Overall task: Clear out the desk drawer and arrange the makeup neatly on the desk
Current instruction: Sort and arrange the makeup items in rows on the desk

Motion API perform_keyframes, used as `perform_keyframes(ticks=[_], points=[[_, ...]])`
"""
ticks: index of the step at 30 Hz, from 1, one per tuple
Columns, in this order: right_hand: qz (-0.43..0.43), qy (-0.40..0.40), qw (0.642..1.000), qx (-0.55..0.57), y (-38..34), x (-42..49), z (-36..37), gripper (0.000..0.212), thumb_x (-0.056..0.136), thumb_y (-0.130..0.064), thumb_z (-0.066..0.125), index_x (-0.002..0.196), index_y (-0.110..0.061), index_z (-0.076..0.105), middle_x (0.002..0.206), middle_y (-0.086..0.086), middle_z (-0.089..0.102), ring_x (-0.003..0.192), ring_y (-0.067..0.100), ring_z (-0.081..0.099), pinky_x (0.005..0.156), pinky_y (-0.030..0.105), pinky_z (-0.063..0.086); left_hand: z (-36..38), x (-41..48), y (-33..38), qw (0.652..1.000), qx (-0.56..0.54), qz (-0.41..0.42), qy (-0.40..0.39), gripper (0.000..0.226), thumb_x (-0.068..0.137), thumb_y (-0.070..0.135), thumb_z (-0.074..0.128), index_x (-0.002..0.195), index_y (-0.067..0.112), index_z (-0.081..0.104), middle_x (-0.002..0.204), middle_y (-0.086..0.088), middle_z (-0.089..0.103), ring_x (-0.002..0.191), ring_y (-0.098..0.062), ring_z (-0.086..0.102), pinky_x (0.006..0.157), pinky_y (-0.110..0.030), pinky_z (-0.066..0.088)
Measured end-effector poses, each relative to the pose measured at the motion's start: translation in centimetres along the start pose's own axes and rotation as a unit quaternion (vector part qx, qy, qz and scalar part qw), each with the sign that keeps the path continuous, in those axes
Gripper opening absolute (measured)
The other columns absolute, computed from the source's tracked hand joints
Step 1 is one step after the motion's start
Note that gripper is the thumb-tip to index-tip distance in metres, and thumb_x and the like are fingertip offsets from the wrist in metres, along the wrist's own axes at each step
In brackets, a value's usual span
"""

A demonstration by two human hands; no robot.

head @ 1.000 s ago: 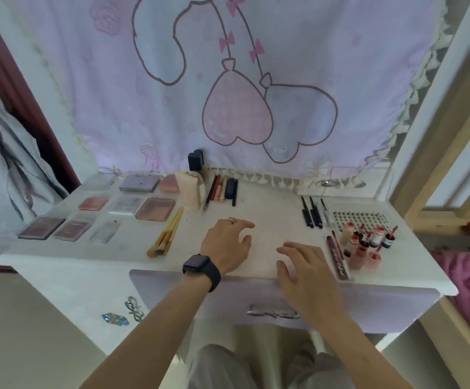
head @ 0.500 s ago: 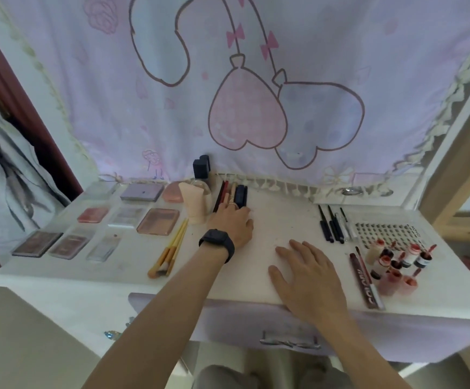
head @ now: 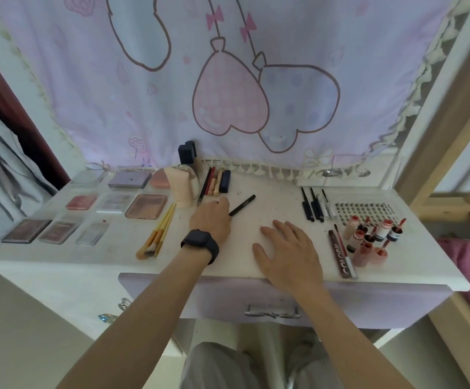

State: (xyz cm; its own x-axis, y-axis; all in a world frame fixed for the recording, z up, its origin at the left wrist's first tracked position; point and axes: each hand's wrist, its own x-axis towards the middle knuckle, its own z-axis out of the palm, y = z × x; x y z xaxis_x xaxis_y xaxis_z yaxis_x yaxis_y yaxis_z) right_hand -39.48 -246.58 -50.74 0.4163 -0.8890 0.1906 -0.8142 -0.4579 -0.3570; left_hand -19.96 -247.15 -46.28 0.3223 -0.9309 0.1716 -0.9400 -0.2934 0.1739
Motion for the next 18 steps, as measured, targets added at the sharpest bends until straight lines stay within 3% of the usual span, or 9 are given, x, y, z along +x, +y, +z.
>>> perform_keyframes(ticks=[5,9,12,14,16,18], points=[[-0.002,0.015,0.999,0.037,-0.1,-0.2,-0.4,0.059,0.096,-0.063,0.037,0.144,-0.032,0.049,0.156,-0.008,0.042,0.147,0.015,0.028,0.123,0.038,0.022,-0.5,-4.4,-0.8,0.993,-0.115,-0.032,-0.020,0.027,0.104,0.025,0.047,0.123,0.019,0.064,0.111,-0.003,0.054,0.096,-0.020,0.053,0.081,-0.031,0.045],[0.015,0.098,0.972,0.214,-0.9,-1.3,-2.1,0.048,0.094,-0.063,0.050,0.127,-0.030,0.059,0.126,-0.016,0.062,0.121,0.007,0.051,0.101,0.028,0.041,-0.9,-9.5,-0.4,0.969,-0.241,0.011,0.058,0.022,0.101,0.020,0.054,0.119,0.018,0.067,0.104,0.008,0.049,0.090,-0.008,0.047,0.080,-0.017,0.038],[0.062,0.125,0.902,0.409,-1.7,-2.9,-3.9,0.036,0.088,-0.069,0.054,0.100,-0.035,0.062,0.090,-0.015,0.072,0.082,0.003,0.065,0.074,0.021,0.049,-1.6,-12.6,0.2,0.947,-0.296,0.066,0.110,0.018,0.099,0.017,0.059,0.114,0.019,0.070,0.104,0.009,0.052,0.086,-0.005,0.052,0.077,-0.010,0.042],[0.069,0.105,0.855,0.503,-1.7,-4.2,-4.9,0.033,0.092,-0.061,0.058,0.086,-0.029,0.067,0.072,-0.005,0.070,0.059,0.009,0.059,0.056,0.019,0.046,-2.1,-14.0,0.5,0.937,-0.302,0.104,0.140,0.018,0.098,0.016,0.059,0.112,0.018,0.070,0.105,0.009,0.052,0.083,-0.003,0.051,0.076,-0.004,0.039],[0.079,0.064,0.810,0.577,-1.6,-5.6,-5.6,0.033,0.095,-0.050,0.063,0.077,-0.023,0.070,0.061,0.000,0.062,0.049,0.013,0.048,0.047,0.019,0.040,-2.4,-14.9,1.0,0.930,-0.307,0.131,0.152,0.018,0.100,0.016,0.057,0.114,0.018,0.068,0.105,0.012,0.053,0.084,-0.003,0.051,0.077,-0.005,0.039],[0.118,0.026,0.754,0.646,-1.5,-6.8,-6.1,0.028,0.085,-0.047,0.071,0.077,-0.021,0.074,0.063,0.004,0.061,0.050,0.015,0.046,0.047,0.022,0.040,-2.7,-15.6,1.5,0.929,-0.306,0.148,0.146,0.020,0.101,0.019,0.056,0.117,0.019,0.067,0.101,0.014,0.056,0.086,-0.003,0.050,0.075,-0.013,0.043]])
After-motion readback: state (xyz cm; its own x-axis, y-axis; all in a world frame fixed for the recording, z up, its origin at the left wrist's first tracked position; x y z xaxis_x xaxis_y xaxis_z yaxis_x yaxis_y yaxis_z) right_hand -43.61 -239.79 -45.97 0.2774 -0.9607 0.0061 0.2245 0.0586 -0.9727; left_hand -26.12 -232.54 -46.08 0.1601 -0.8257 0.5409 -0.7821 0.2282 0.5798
